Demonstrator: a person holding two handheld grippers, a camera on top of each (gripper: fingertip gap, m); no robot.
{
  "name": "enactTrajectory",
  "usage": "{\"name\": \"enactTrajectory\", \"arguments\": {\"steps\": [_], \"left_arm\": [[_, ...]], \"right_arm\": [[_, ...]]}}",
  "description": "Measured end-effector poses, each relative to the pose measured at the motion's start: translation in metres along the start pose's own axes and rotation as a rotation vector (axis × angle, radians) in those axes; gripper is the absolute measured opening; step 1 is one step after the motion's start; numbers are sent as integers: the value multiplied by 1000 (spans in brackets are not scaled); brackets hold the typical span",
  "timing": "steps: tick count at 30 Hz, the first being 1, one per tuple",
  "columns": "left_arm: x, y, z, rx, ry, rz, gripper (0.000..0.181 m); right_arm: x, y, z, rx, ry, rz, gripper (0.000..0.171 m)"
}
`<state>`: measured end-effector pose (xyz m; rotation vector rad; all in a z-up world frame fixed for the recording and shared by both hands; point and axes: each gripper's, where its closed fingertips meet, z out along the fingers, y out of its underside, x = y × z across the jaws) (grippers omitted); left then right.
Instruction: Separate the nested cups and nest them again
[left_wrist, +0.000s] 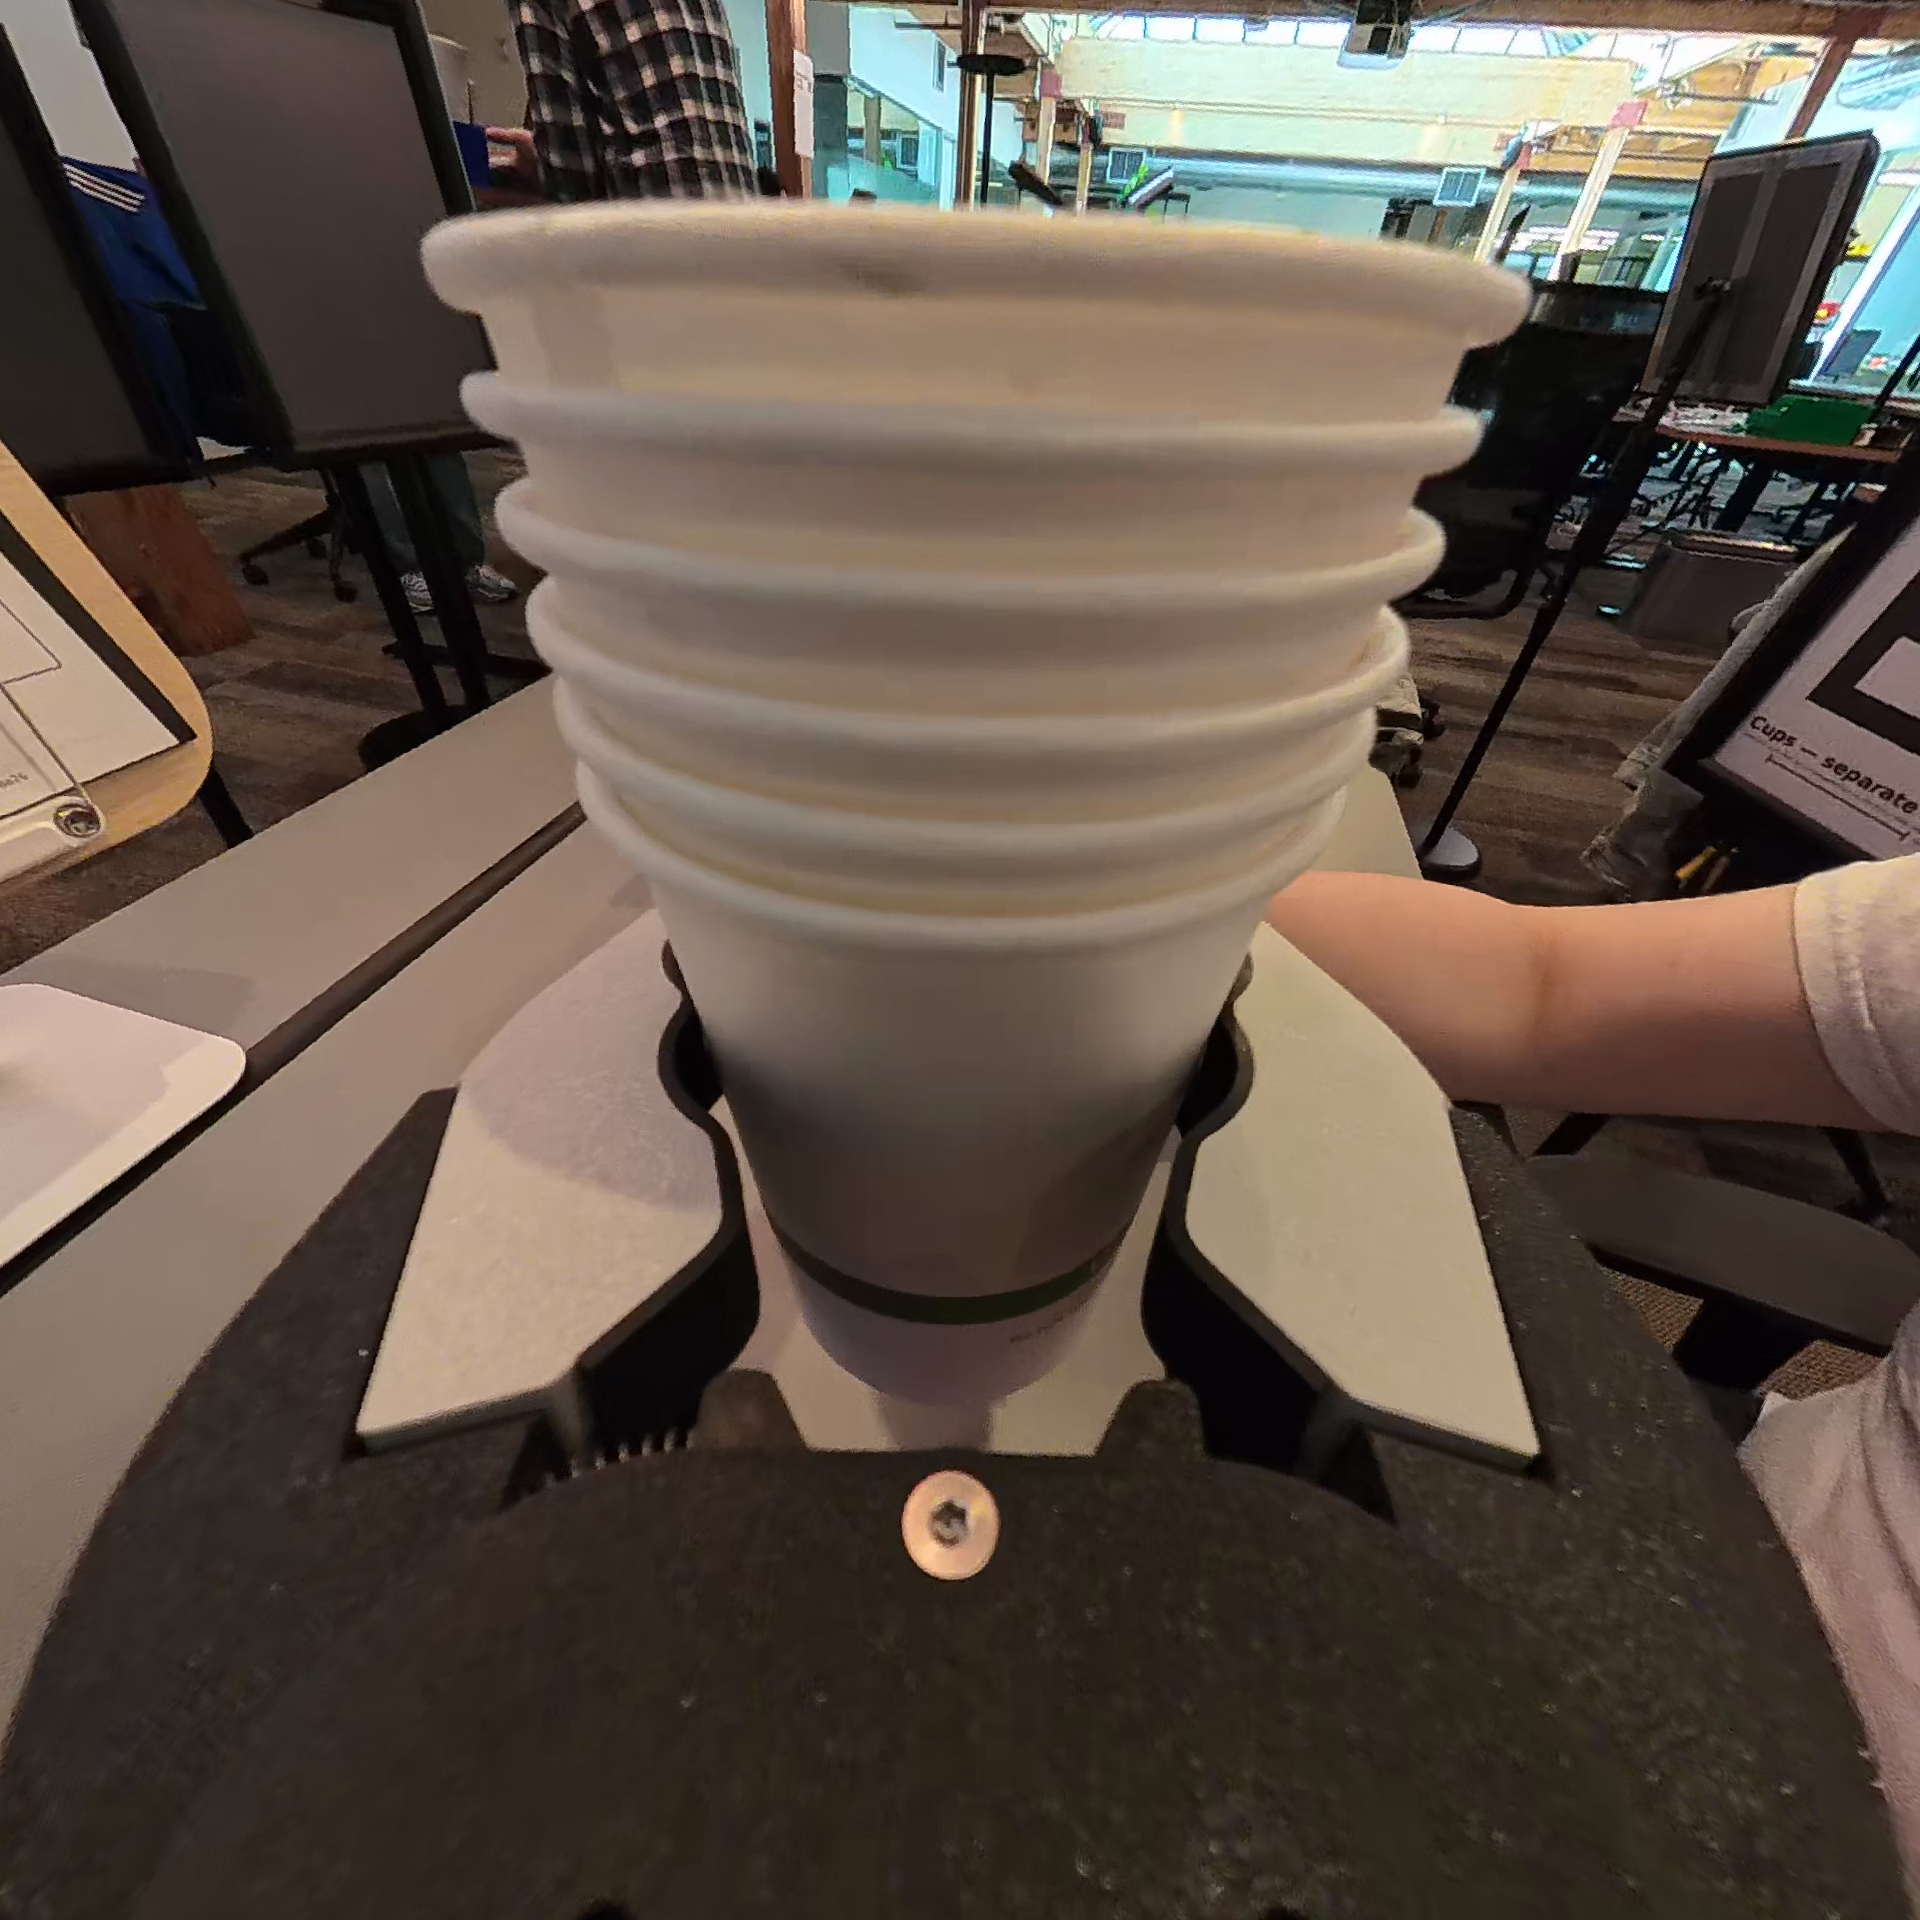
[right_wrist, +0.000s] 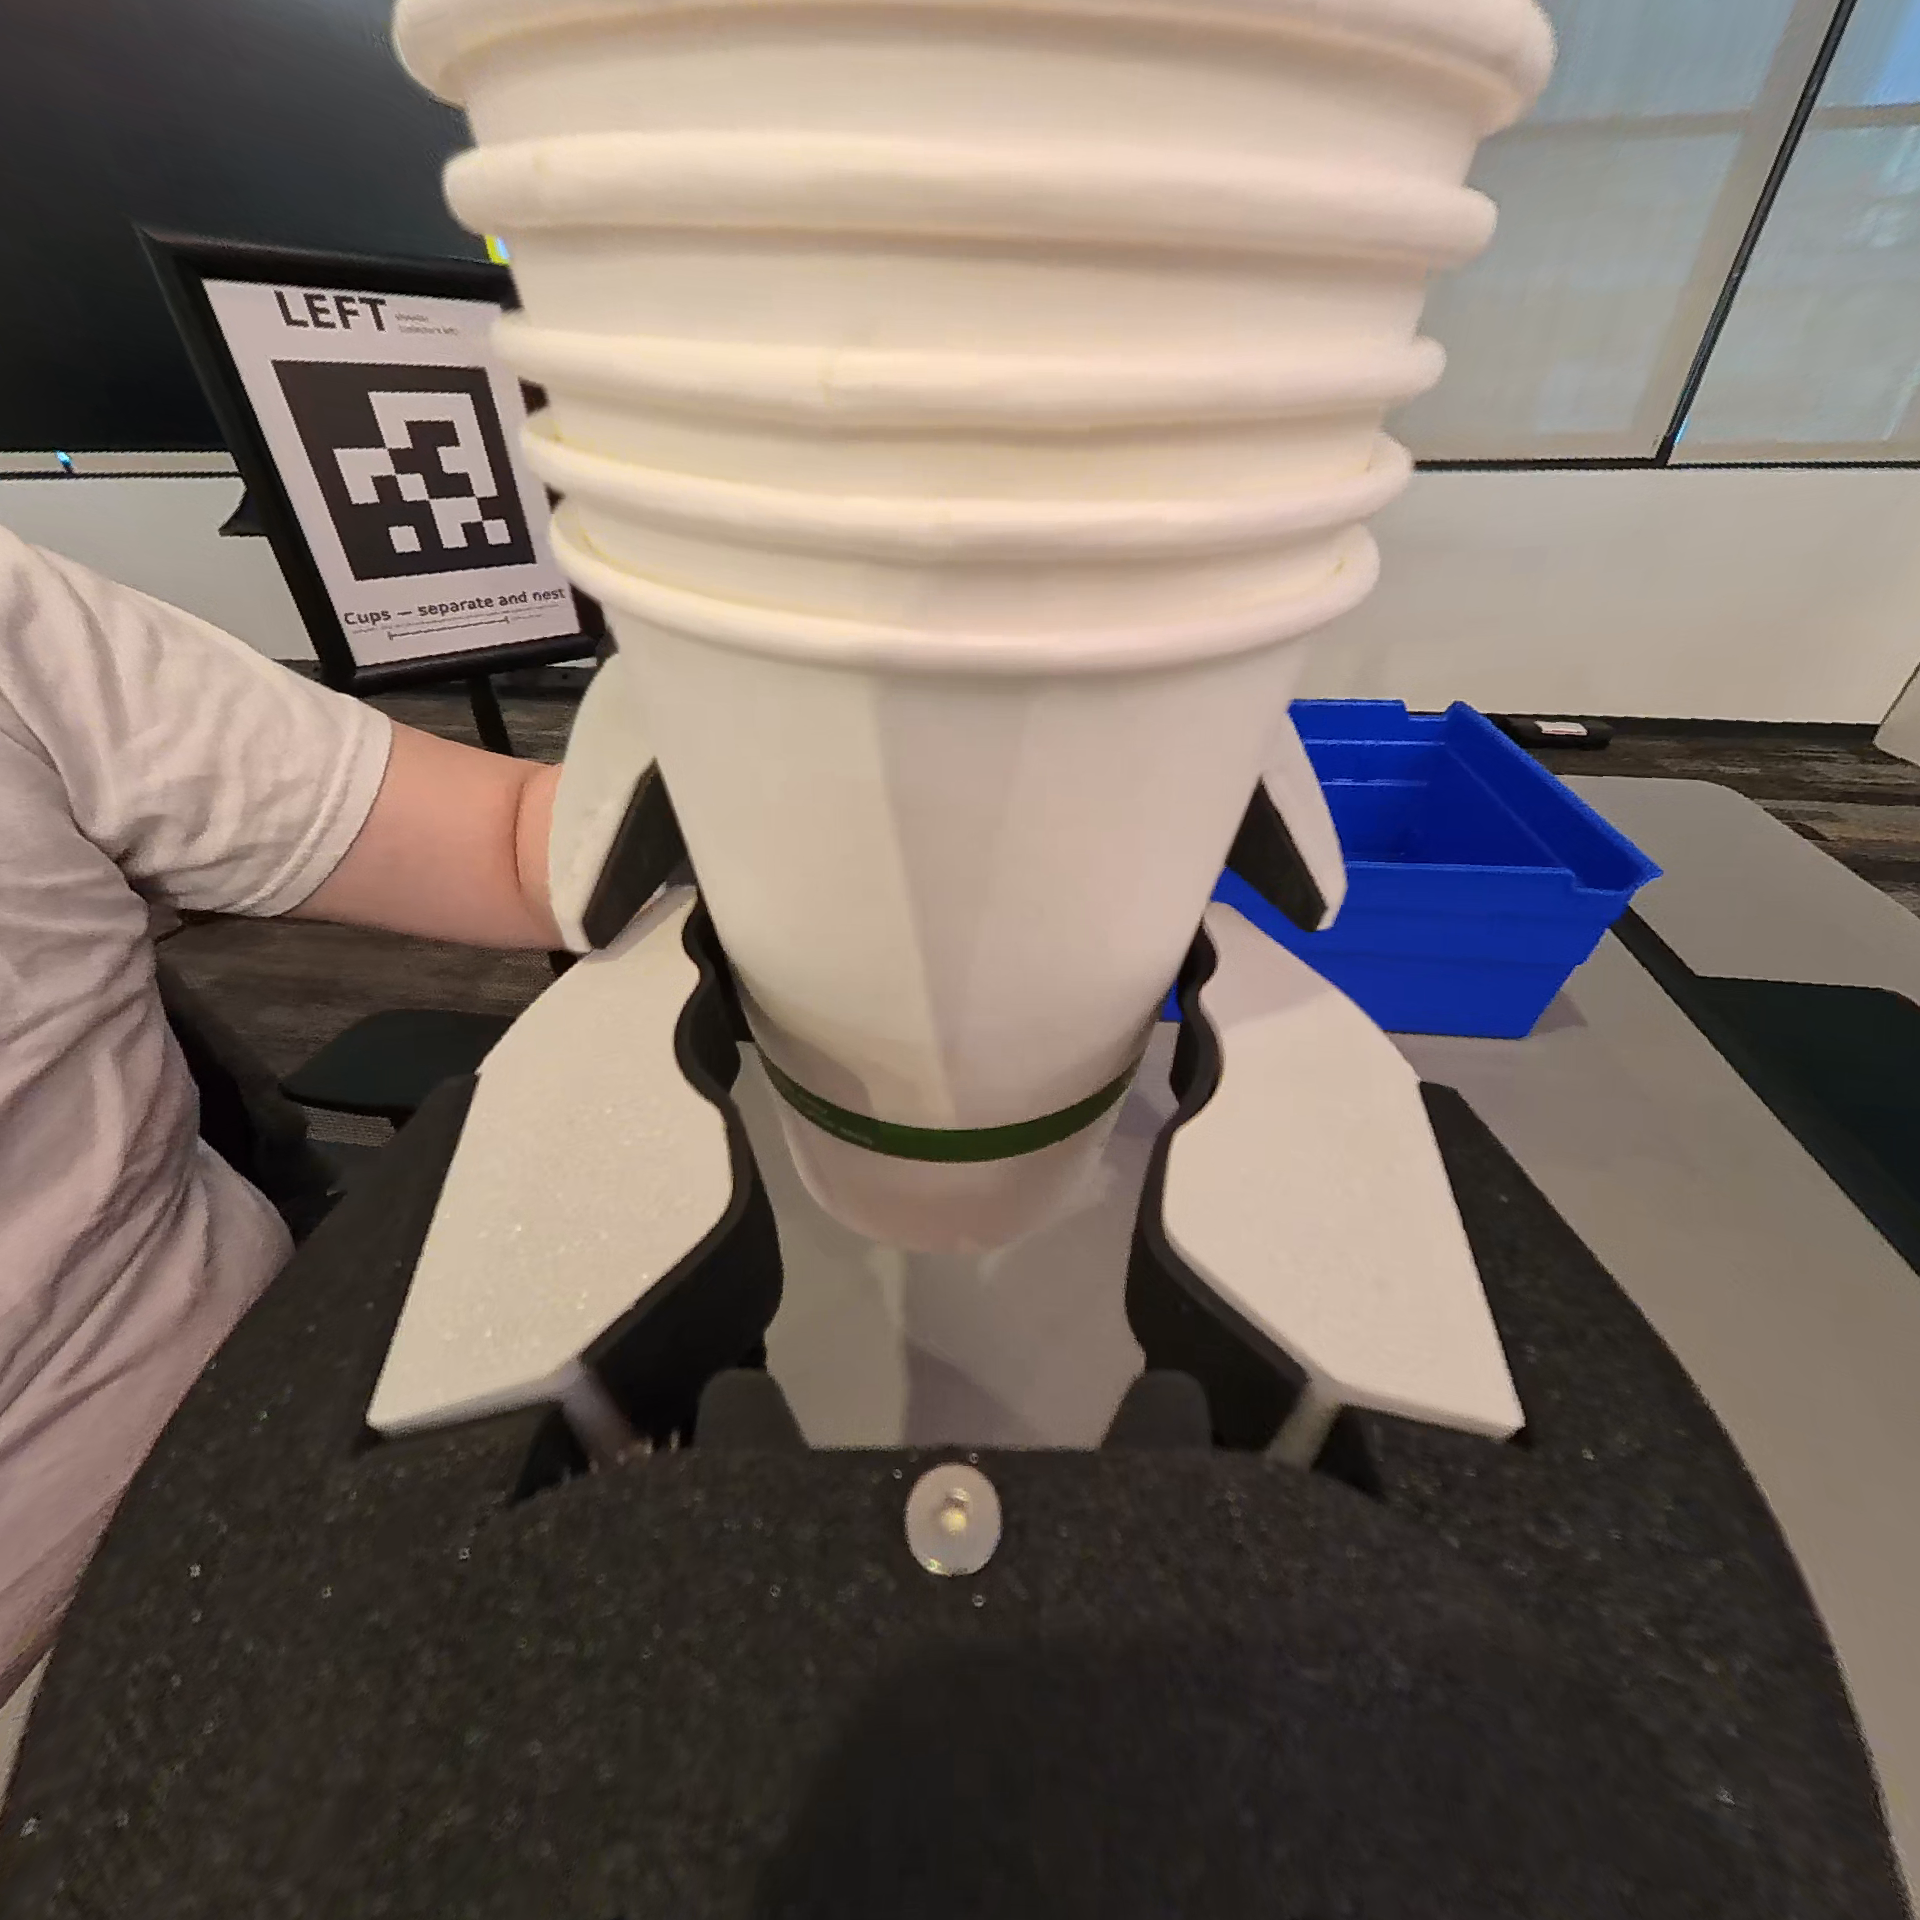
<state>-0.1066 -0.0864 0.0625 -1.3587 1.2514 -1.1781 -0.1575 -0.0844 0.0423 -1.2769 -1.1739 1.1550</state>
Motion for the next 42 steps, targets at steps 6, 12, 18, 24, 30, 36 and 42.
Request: {"name": "enactTrajectory", "arguments": {"steps": [6,12,18,24,30,36,42], "left_arm": [[-10,-15,4,24,20,12,93],[-18,-28,12,57,64,-27,93],[-20,-6,10,-6,97,-31,94],[-15,0,12,14,109,-55,99],[-12,3,16,-13,105,-4,99],[-11,4,15,12,144,-61,100],[-9,-8,16,125,136,-73,97]], "right_arm": [[16,-13,-12,69,88,12,89],[24,-21,-32,115,125,-3,72],[25,-5,-33,-15,128,-31,68],[21,2,-33,-88,123,-6,67],[19,7,-34,-143,119,-27,67],[18,-1,-44,-119,119,-19,66],[16,-8,-48,-81,109,-23,67]]}}
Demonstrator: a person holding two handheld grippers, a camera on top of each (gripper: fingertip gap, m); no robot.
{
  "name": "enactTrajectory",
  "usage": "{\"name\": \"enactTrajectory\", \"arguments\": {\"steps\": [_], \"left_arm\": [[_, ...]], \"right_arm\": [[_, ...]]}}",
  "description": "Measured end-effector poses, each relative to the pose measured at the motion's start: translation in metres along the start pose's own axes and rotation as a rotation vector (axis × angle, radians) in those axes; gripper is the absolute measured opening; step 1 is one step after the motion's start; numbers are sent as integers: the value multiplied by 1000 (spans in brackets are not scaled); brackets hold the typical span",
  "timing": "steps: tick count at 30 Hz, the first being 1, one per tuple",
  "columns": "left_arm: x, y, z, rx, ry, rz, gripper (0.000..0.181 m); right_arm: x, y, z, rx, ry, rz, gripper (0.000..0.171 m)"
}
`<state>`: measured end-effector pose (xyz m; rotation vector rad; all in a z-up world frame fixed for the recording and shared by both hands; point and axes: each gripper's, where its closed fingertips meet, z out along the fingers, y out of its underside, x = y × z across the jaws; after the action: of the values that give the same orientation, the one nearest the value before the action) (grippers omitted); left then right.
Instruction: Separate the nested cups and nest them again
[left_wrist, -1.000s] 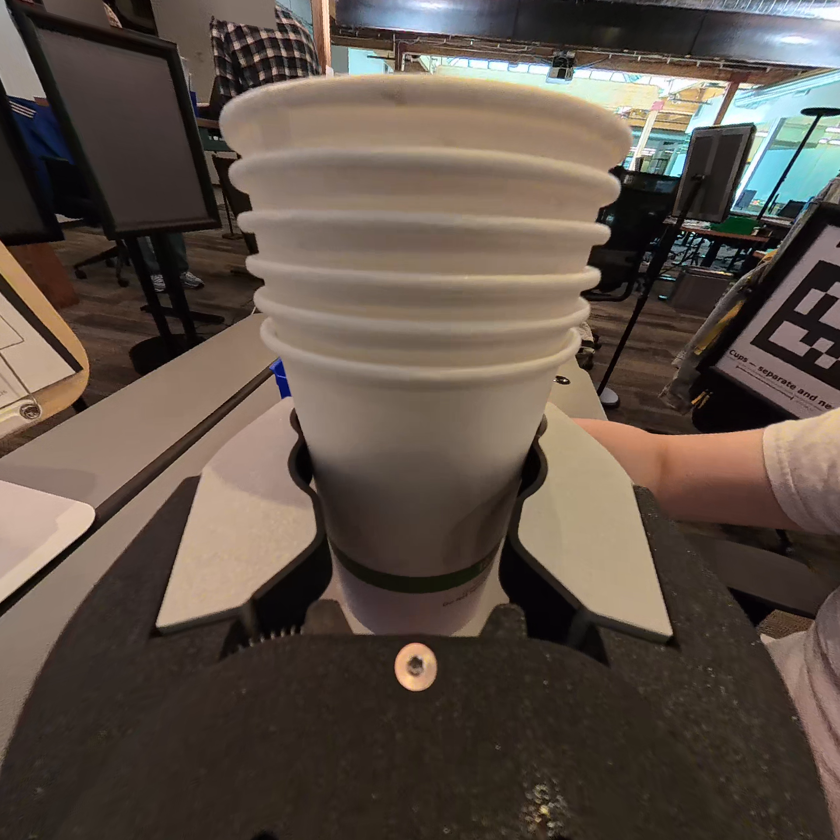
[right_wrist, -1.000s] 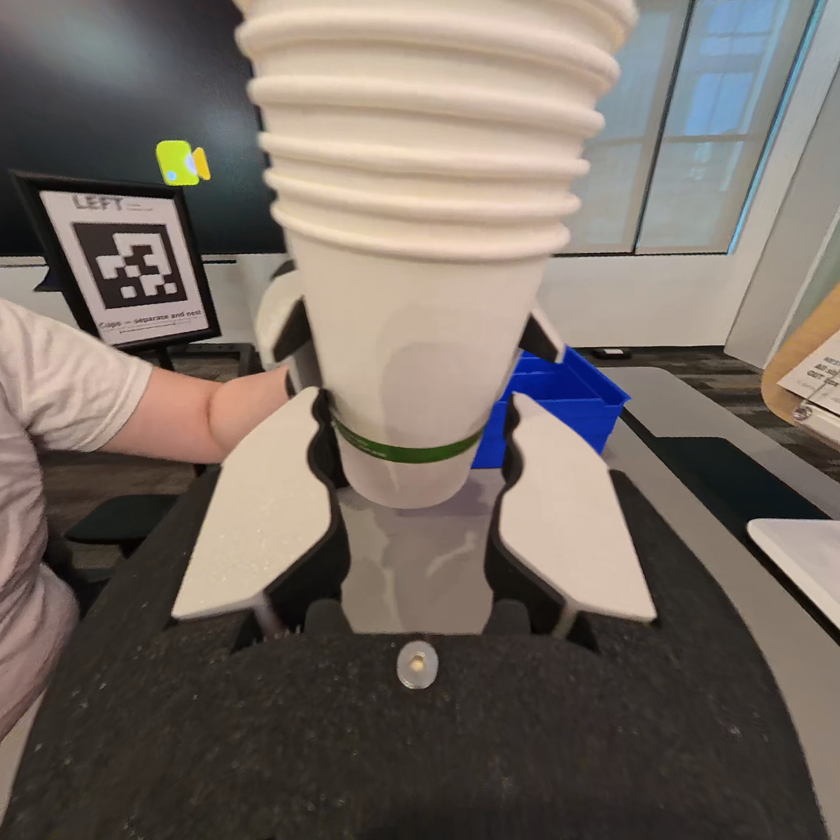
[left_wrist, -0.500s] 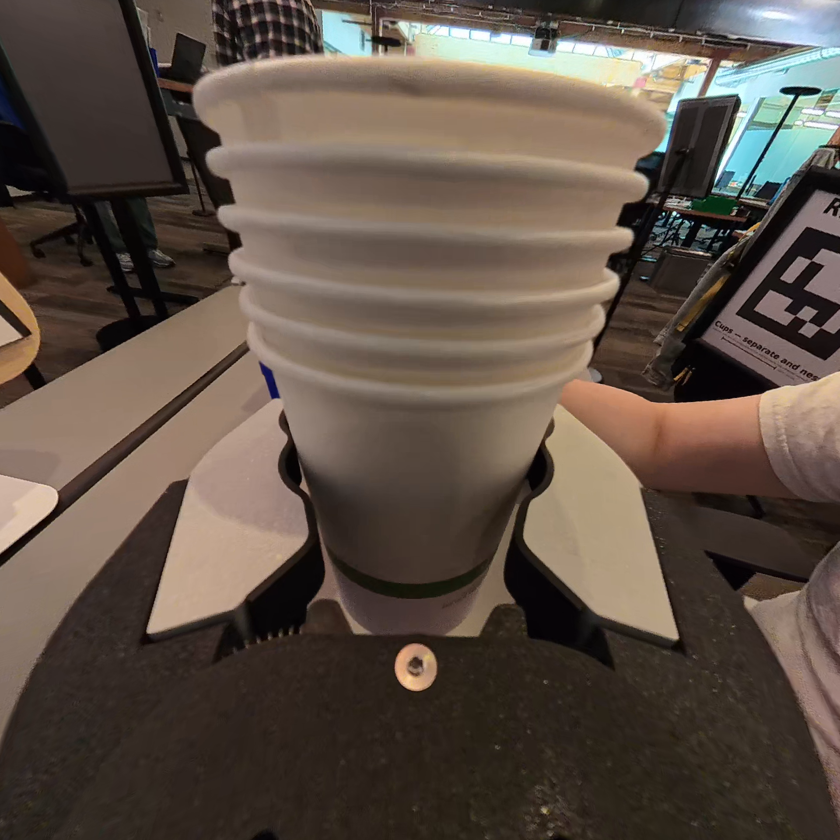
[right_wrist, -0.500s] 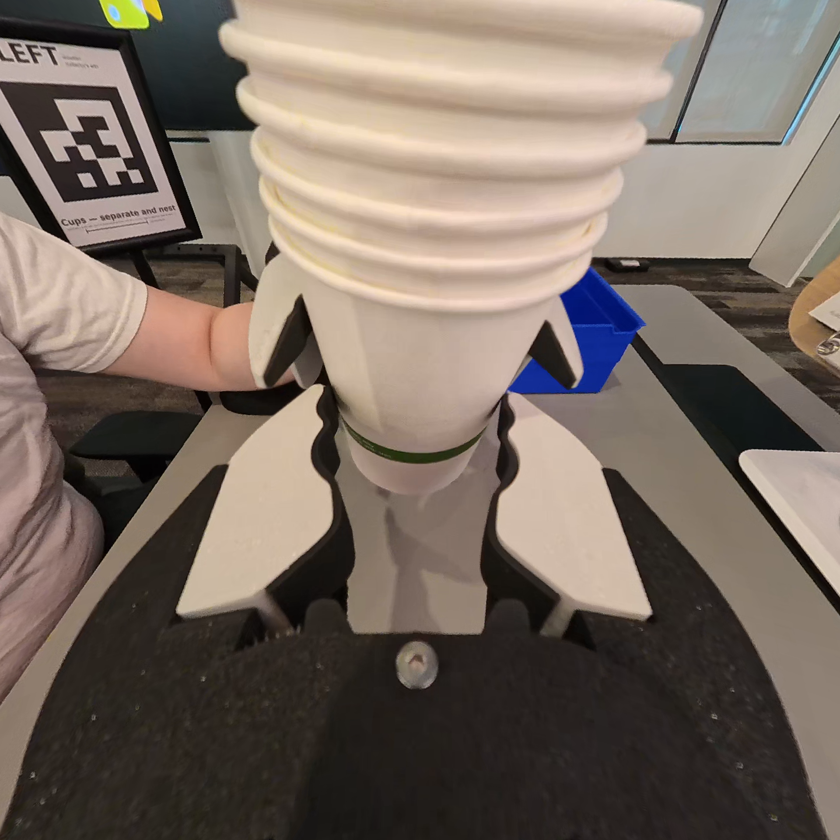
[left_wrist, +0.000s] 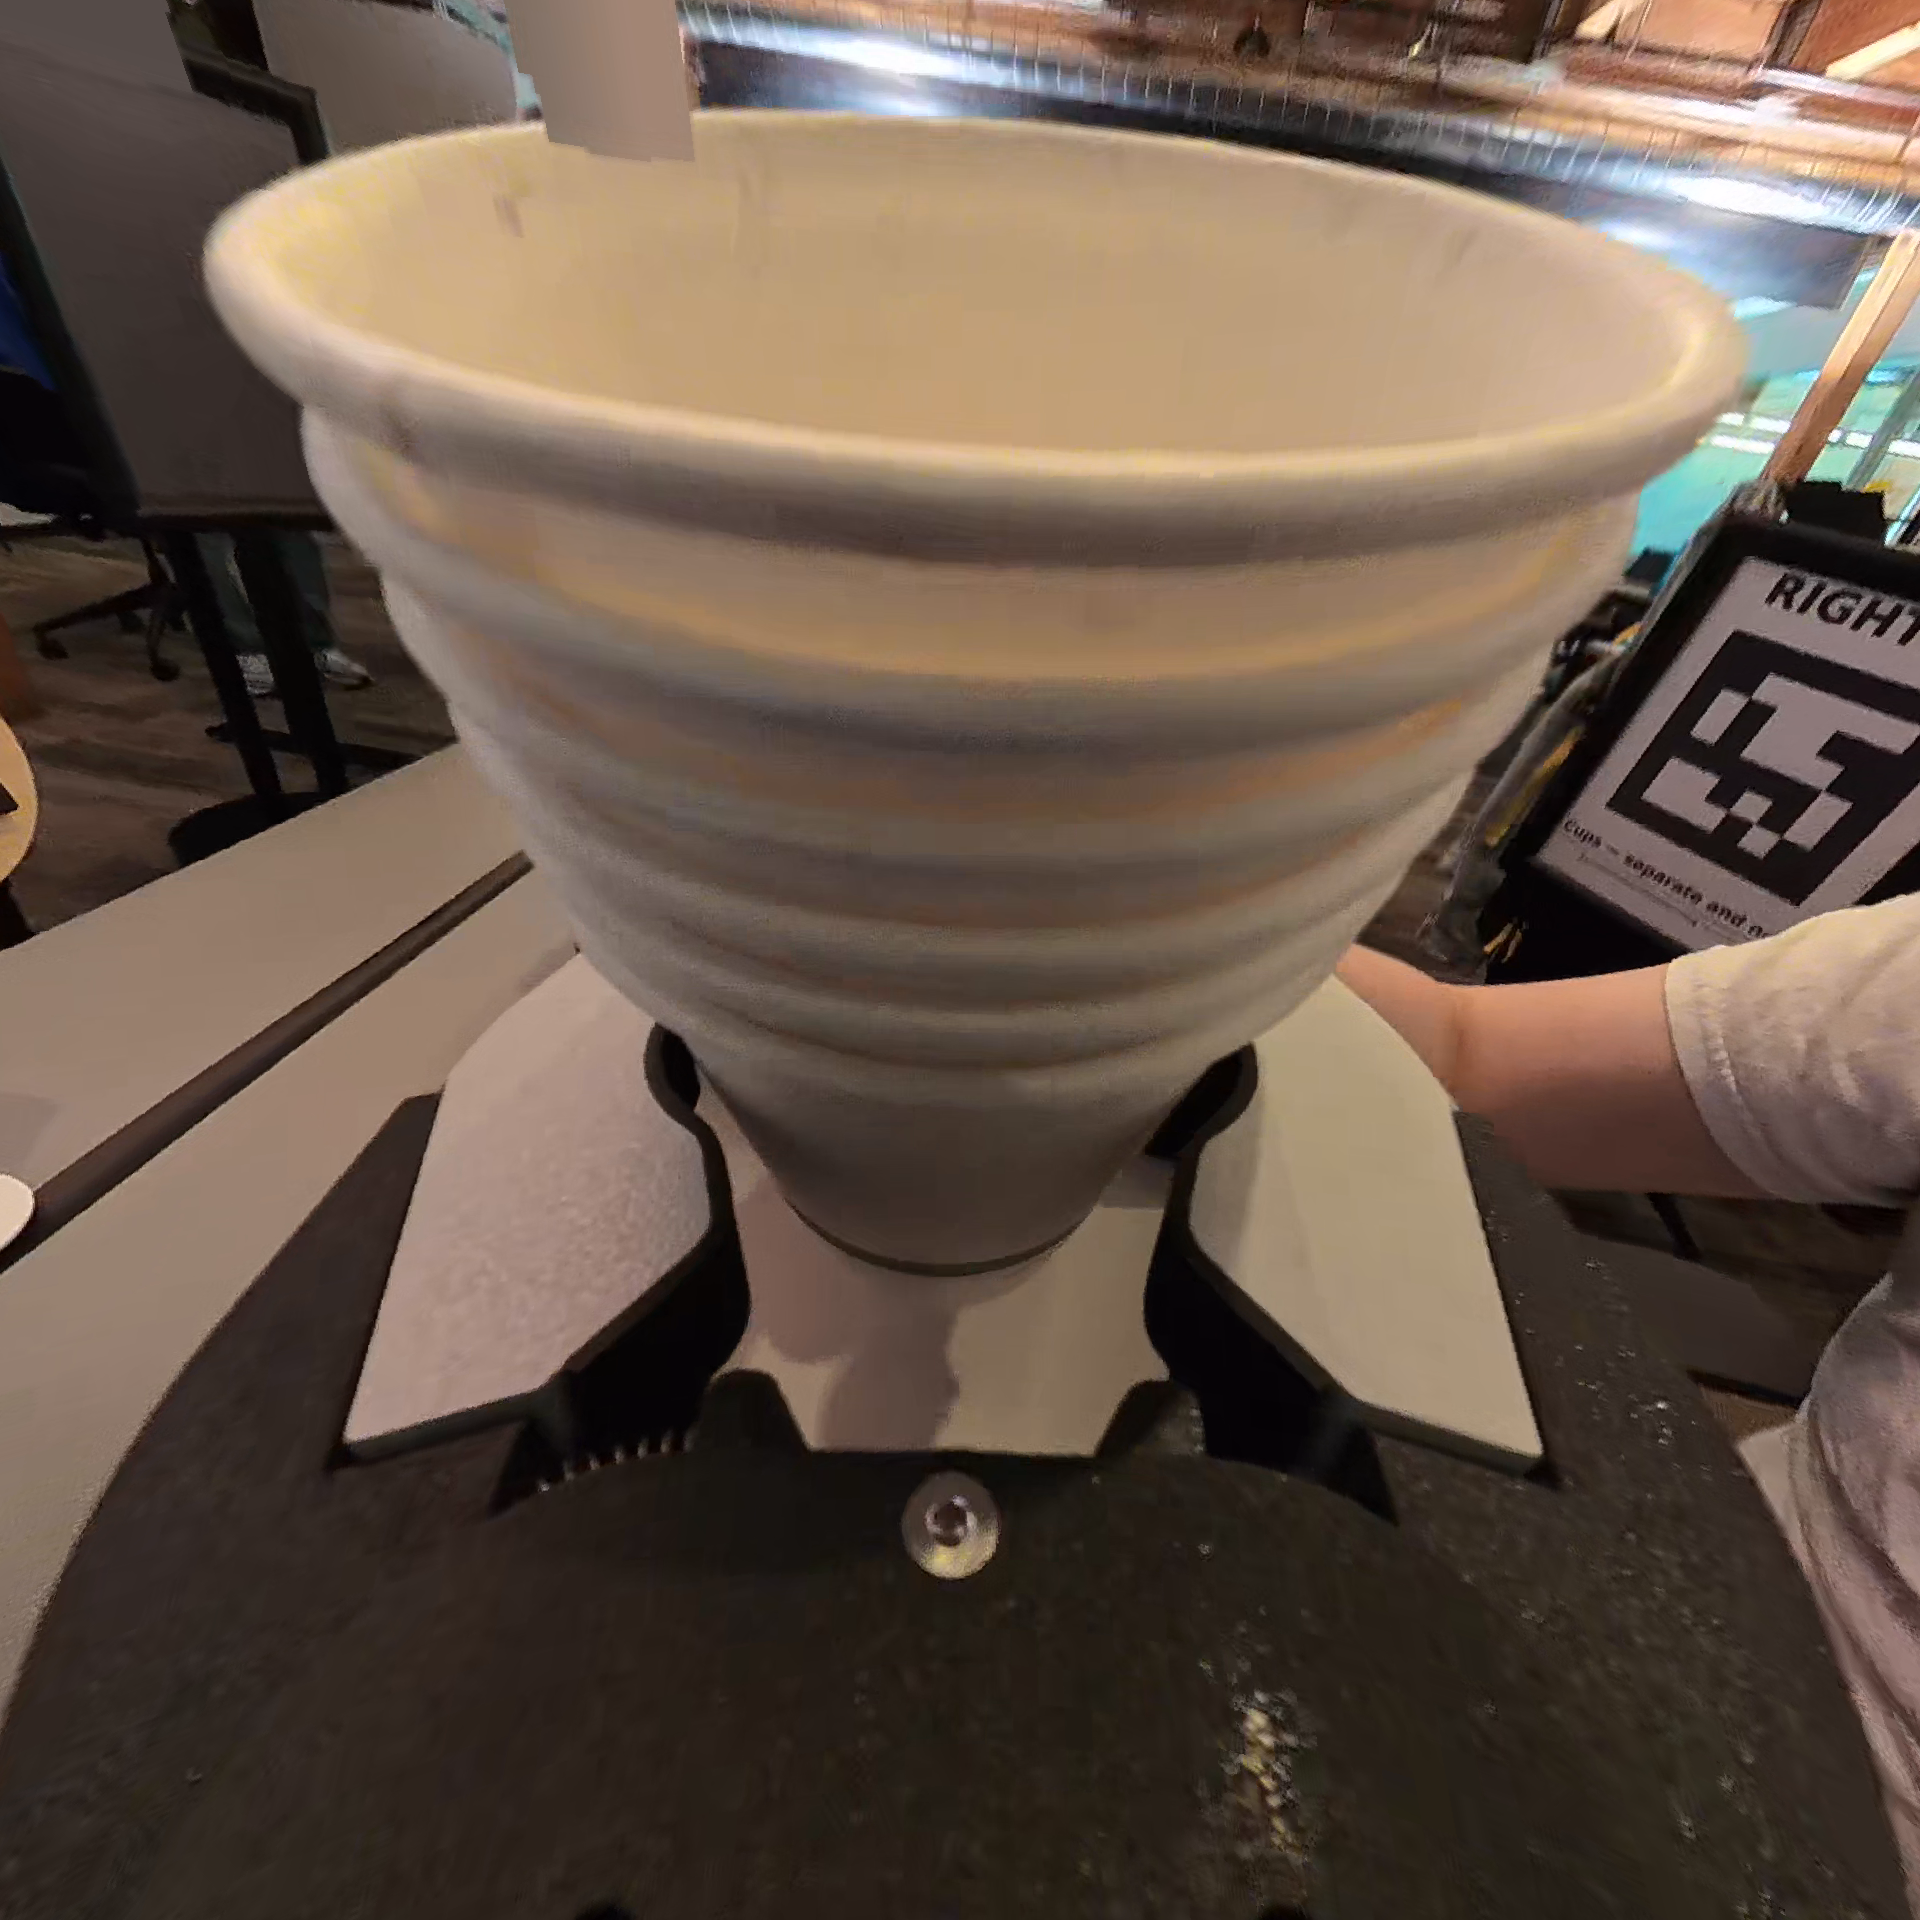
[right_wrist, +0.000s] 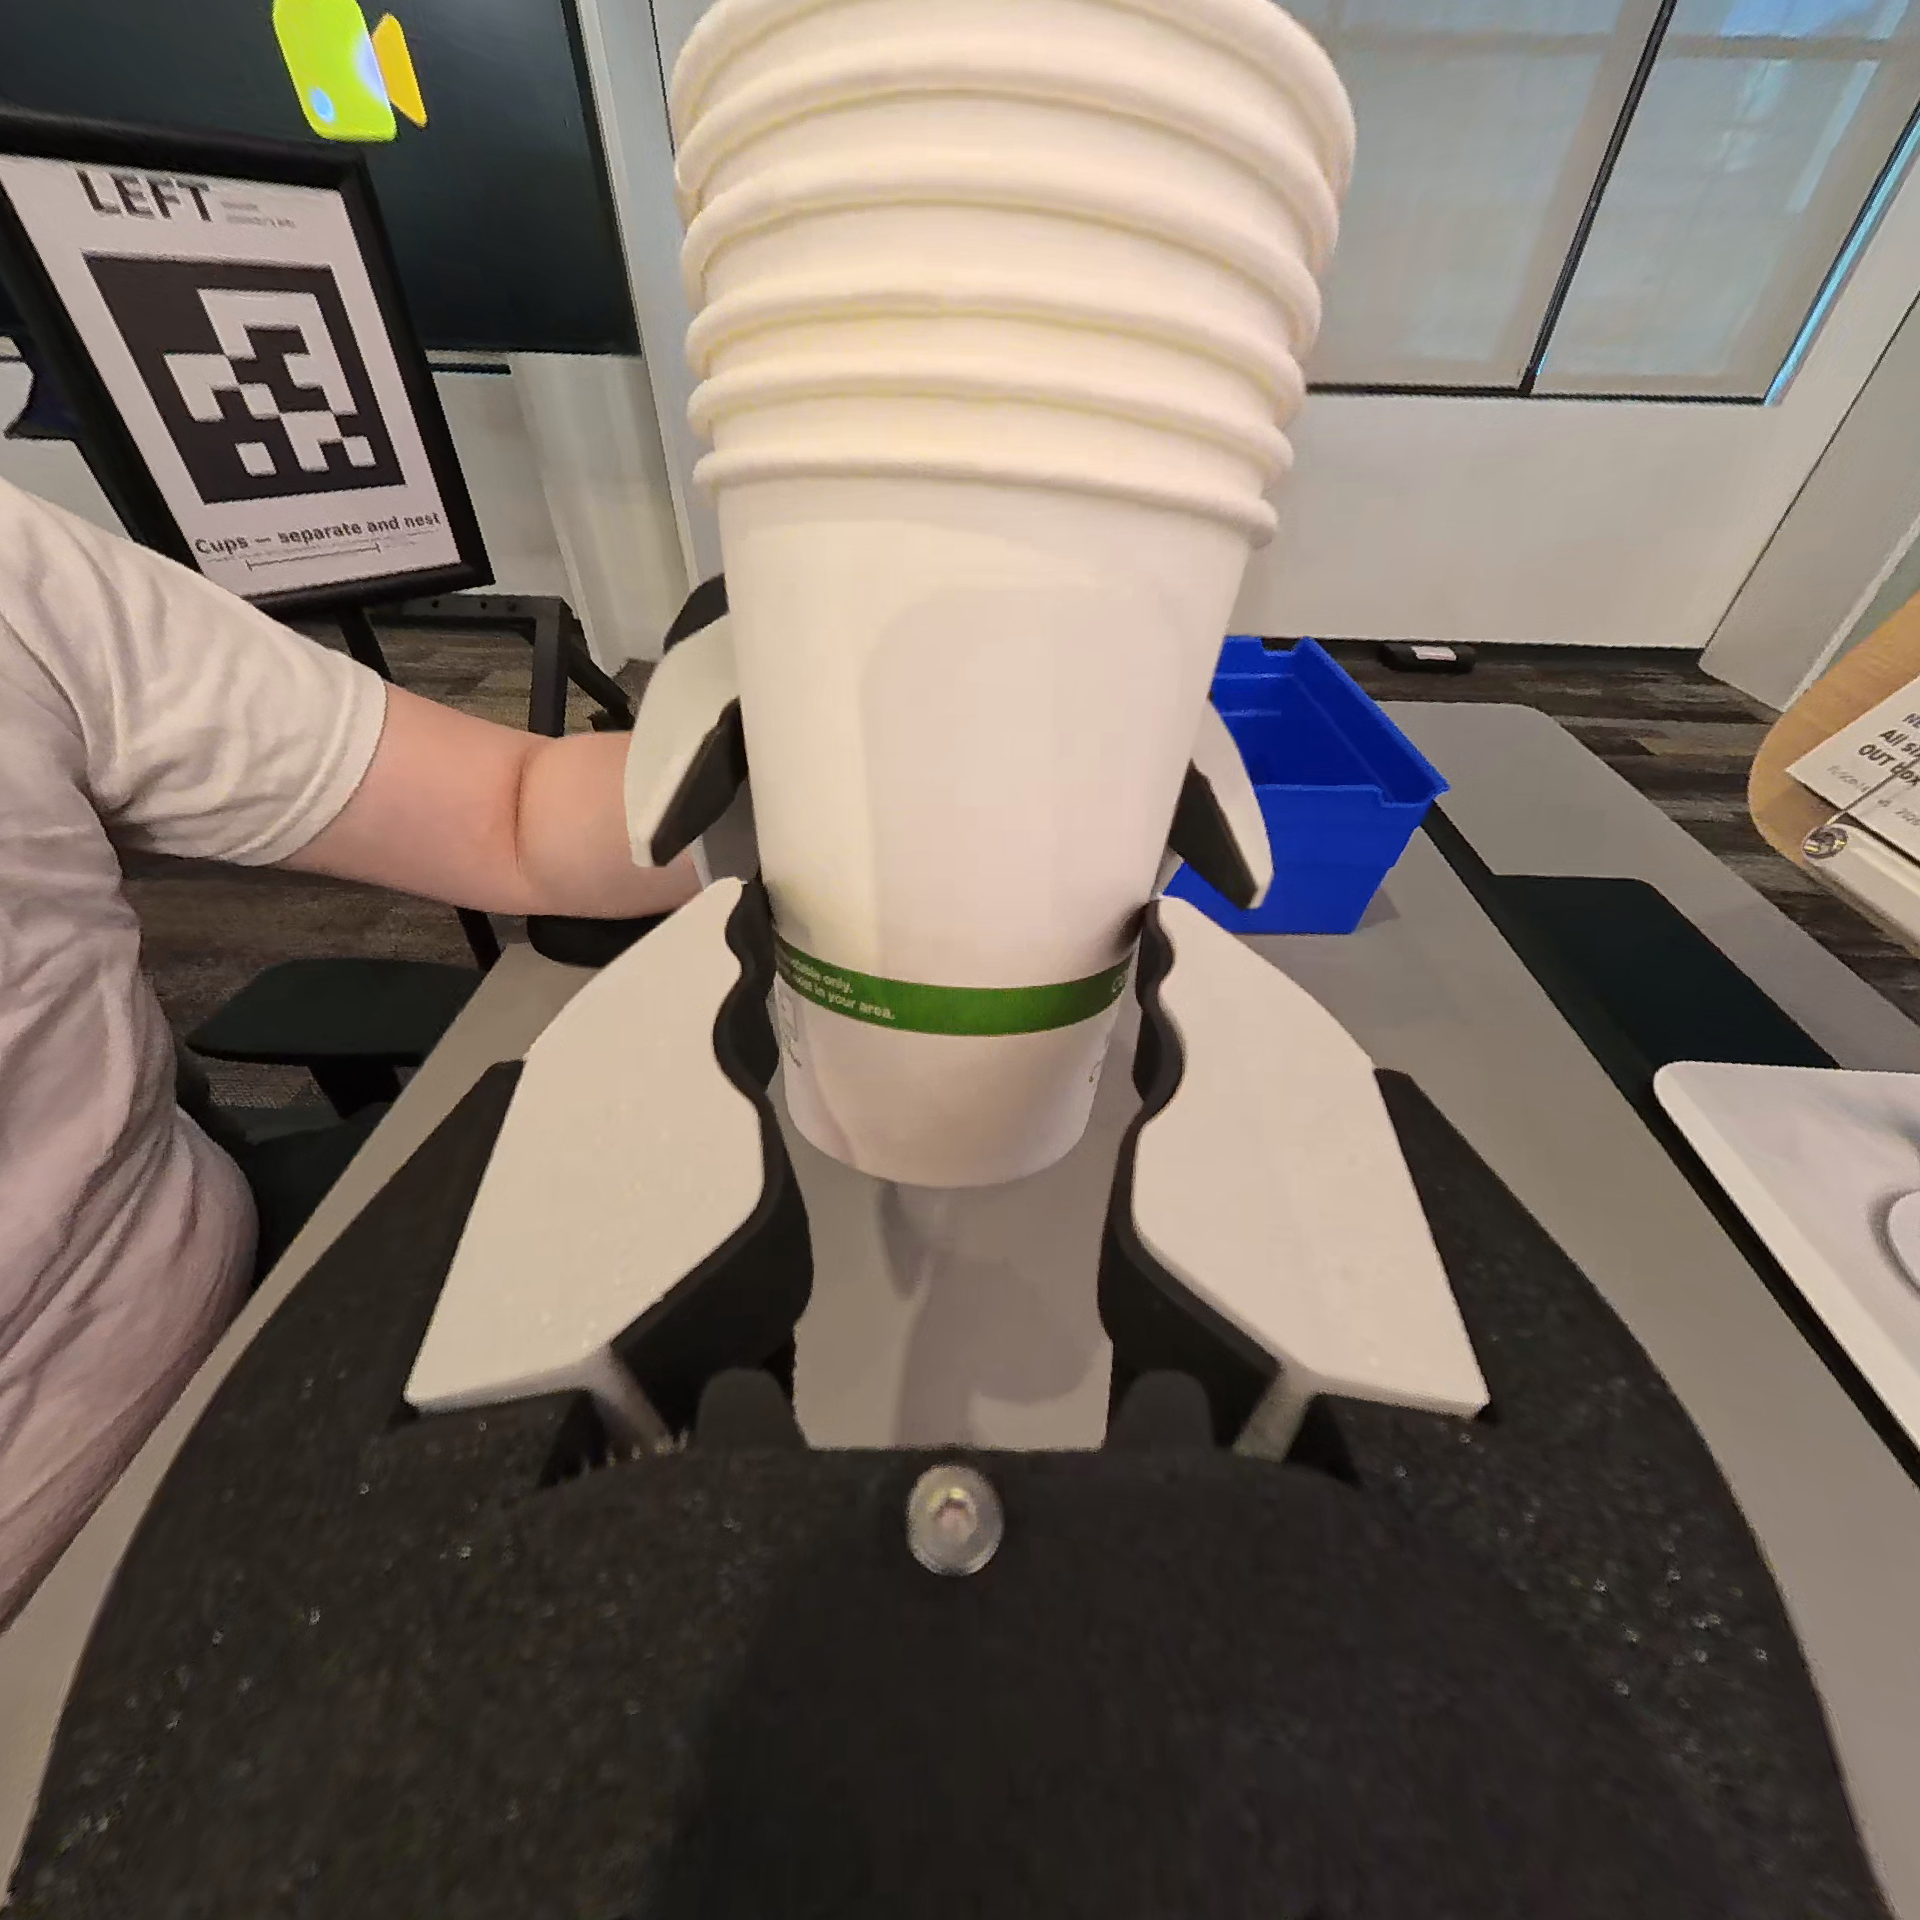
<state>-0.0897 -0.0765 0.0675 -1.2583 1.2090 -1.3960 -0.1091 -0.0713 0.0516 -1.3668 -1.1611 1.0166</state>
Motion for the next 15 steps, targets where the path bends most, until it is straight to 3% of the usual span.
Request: {"name": "enactTrajectory", "arguments": {"steps": [5,9,15], "left_arm": [[0,-12,-4,66,-26,-5,96],[-2,-17,-9,64,-43,0,96],[-3,-17,-9,62,-57,3,96]], "right_arm": [[1,-15,-2,106,6,5,66],[8,-16,-1,106,66,1,88],[3,0,19,60,16,65,94]]}}
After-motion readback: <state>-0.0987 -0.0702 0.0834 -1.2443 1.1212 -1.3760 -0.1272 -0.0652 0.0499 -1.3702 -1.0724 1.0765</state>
